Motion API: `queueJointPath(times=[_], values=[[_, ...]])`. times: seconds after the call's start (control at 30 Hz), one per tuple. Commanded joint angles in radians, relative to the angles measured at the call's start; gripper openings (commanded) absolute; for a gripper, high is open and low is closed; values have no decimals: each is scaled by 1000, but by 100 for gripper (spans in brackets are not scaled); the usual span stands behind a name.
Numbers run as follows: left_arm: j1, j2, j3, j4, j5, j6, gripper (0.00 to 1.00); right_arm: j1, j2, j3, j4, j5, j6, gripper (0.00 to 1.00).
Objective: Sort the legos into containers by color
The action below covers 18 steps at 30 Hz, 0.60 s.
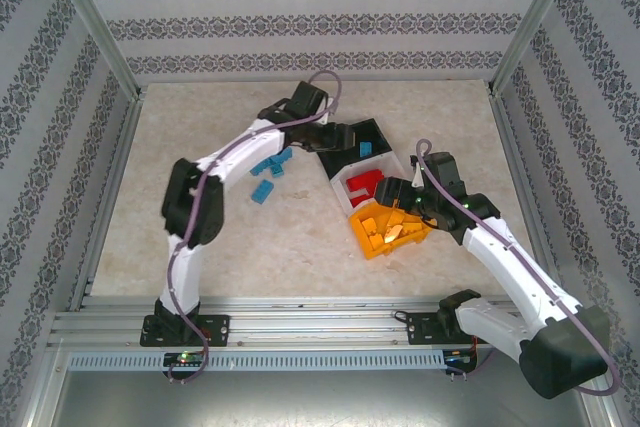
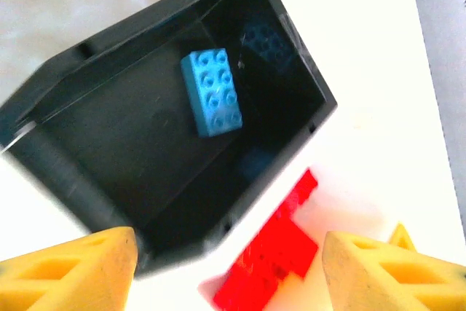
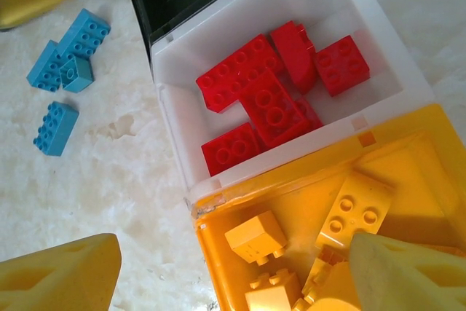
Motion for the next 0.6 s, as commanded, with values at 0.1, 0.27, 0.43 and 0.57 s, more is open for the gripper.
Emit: queueJointPath(times=[0.1, 0.27, 0.43, 0.57], values=[[45, -295, -266, -187, -200, 139, 73, 5, 10, -14, -16, -52, -2, 84], [92, -403, -463, -208, -257, 157, 75, 43, 35, -11, -8, -48, -1, 85], [107, -383, -549, -203, -288, 165, 74, 109, 69, -2, -3, -25, 8, 85], [107, -335, -578, -185, -319, 165, 74, 147, 100, 4, 0, -16, 14, 85]])
